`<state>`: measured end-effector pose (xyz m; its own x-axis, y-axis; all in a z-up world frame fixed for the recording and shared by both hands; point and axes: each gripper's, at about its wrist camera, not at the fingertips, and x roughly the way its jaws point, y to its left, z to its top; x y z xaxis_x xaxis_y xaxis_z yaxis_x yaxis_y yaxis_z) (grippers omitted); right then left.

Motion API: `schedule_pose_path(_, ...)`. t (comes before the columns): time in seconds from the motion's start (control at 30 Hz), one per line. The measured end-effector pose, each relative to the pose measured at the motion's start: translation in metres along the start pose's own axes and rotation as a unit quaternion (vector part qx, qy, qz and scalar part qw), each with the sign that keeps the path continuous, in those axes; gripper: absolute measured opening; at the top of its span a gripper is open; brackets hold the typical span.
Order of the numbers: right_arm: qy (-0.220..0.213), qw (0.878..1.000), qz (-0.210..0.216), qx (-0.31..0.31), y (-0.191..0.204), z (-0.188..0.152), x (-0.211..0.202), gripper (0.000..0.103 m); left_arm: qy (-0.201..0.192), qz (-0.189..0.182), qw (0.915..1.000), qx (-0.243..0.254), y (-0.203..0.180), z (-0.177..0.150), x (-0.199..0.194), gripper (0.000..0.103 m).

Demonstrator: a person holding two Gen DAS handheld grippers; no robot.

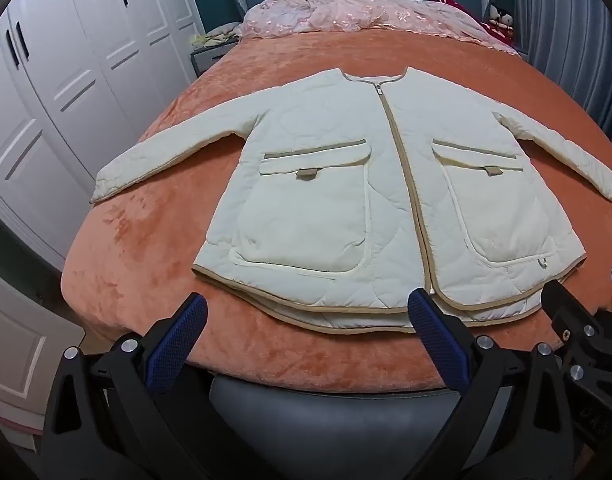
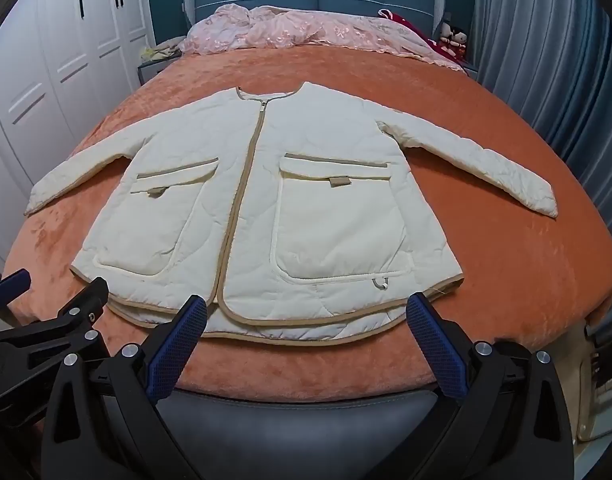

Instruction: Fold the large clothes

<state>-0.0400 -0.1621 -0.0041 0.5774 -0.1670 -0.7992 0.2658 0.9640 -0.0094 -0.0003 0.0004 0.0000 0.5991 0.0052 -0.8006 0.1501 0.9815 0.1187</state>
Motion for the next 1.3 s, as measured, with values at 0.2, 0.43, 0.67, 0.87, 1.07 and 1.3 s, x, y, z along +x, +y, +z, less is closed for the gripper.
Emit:
schedule_pose_path(0.2, 0.004, 1.0, -0.002, -0.006, 0.001, 0.002, 0.0, 0.098, 0.003, 0.021, 0.9996, 0.016, -0.01, -0.001, 0.0, 0.098)
schedule_pose_path(0.43, 0.009, 1.0, -0.004, -0.01, 0.006, -0.002, 0.002, 0.098, 0.01, 0.009, 0.9999, 0.007, -0.003, 0.001, 0.0, 0.098)
schedule_pose_path(0.67, 0.009, 1.0, -0.003, -0.008, 0.005, -0.002, 0.001, 0.098, 0.009, 0.007, 0.9999, 0.005, 0.002, -0.001, 0.001, 0.098)
schedule_pose_path(0.87, 0.012, 1.0, -0.001, -0.005, 0.004, -0.002, 0.001, 0.098, 0.014, 0.004, 0.9999, 0.003, 0.005, -0.002, 0.002, 0.098)
schedule_pose_path(1.07, 0.015, 1.0, -0.001, -0.006, 0.005, -0.005, 0.002, 0.098, 0.015, 0.005, 0.9999, 0.003, 0.004, -0.002, 0.003, 0.098)
schedule_pose_path(1.3, 0.017, 1.0, -0.001, -0.007, 0.004, -0.007, 0.002, 0.098, 0.019, 0.005, 0.9998, 0.002, 0.003, -0.004, 0.004, 0.098)
